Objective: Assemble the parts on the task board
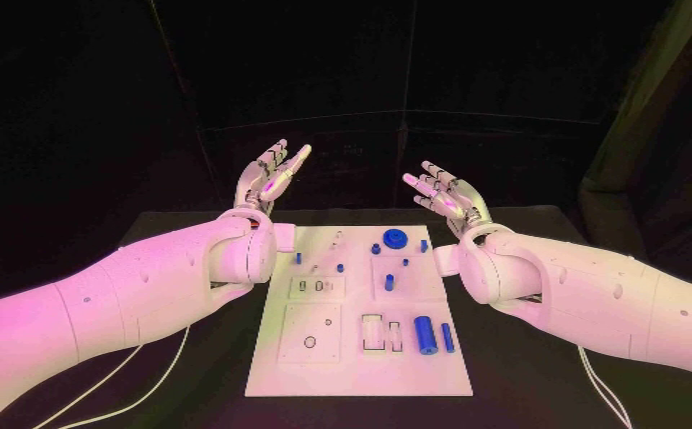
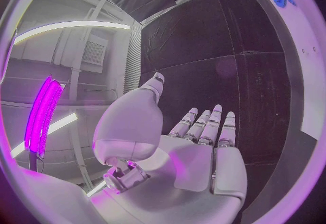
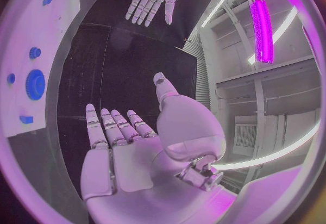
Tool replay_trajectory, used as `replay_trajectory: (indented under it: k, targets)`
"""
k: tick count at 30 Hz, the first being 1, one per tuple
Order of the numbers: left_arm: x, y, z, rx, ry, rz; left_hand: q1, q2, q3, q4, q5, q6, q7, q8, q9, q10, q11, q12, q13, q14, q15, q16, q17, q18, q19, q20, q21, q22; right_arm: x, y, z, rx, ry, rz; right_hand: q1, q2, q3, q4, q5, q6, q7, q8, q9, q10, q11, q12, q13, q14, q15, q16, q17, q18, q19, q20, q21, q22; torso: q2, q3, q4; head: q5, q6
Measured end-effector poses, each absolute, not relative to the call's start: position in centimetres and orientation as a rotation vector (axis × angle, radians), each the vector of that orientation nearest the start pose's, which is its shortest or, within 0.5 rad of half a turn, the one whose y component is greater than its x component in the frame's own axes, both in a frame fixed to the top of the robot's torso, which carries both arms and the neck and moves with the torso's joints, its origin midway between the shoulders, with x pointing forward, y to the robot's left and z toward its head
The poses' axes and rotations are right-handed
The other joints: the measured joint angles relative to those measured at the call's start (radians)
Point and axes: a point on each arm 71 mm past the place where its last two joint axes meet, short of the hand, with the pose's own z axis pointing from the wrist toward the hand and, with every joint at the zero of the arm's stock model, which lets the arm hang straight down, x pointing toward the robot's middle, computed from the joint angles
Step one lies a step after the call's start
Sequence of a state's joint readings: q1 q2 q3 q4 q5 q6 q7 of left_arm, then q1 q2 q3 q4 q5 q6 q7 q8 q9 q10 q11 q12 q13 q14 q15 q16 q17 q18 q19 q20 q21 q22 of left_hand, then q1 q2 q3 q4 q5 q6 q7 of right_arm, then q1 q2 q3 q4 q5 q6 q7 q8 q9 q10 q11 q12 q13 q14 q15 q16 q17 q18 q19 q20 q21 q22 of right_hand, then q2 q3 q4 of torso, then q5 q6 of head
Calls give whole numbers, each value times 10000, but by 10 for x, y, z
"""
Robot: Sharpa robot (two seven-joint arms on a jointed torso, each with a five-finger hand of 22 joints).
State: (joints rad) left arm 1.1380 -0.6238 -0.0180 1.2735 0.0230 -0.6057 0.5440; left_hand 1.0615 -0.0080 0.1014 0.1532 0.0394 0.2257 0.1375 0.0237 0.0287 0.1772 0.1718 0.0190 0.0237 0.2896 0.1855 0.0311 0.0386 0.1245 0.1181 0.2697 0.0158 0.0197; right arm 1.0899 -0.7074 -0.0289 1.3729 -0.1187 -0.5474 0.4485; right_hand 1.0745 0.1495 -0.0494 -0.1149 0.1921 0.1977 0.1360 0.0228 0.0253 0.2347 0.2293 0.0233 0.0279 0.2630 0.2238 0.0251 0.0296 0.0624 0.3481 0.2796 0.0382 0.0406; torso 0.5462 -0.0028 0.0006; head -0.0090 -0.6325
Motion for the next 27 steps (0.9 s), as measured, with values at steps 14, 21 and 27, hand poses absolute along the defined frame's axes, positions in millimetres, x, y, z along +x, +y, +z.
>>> replay_trajectory:
  k: [14, 21, 27]
  targets:
    - [536, 205, -206, -11043, 11446, -13826, 999, 99, 55, -122, 41, 2815, 194, 642, 332, 3850, 738, 811, 384, 4623, 325, 1303, 613, 227, 4602, 233, 1619, 834, 515, -216, -236, 8255, 15071, 13014, 1898, 64, 462, -1065, 53, 4618, 402, 885, 374, 5243, -136, 1018, 300, 5598, -384, 940, 301, 859, 3908, 12, 1149, 427, 45, -6, 0, -2, -68]
    - [531, 212, -205, -10996, 11564, -14082, 1529, 49, 24, -561, 41, 5865, 641, 1450, 623, 6797, 327, 1460, 513, 6540, -223, 1865, 791, 465, 6998, 41, 2444, 1043, 522, -227, -223, 6356, 15004, 12142, 2355, 125, 891, -1549, -153, 6394, 721, 1042, 394, 7111, -507, 1126, 314, 7511, -853, 1112, 337, 1013, 5293, -346, 1670, 517, 205, -11, -11, 1, -70]
    - [523, 223, -201, -10839, 11684, -14173, 1676, 74, -73, -792, 41, 6722, 798, 1623, 640, 7998, -40, 1640, 547, 7921, -674, 2179, 1144, 463, 8388, -399, 2790, 1067, 527, -232, -210, 4900, 15007, 11493, 2425, 54, 1326, -1666, -209, 7210, 768, 1042, 394, 8144, -745, 1062, 323, 8646, -1173, 1112, 374, 1013, 6132, -661, 2008, 561, 410, -6, 9, -3, -18]
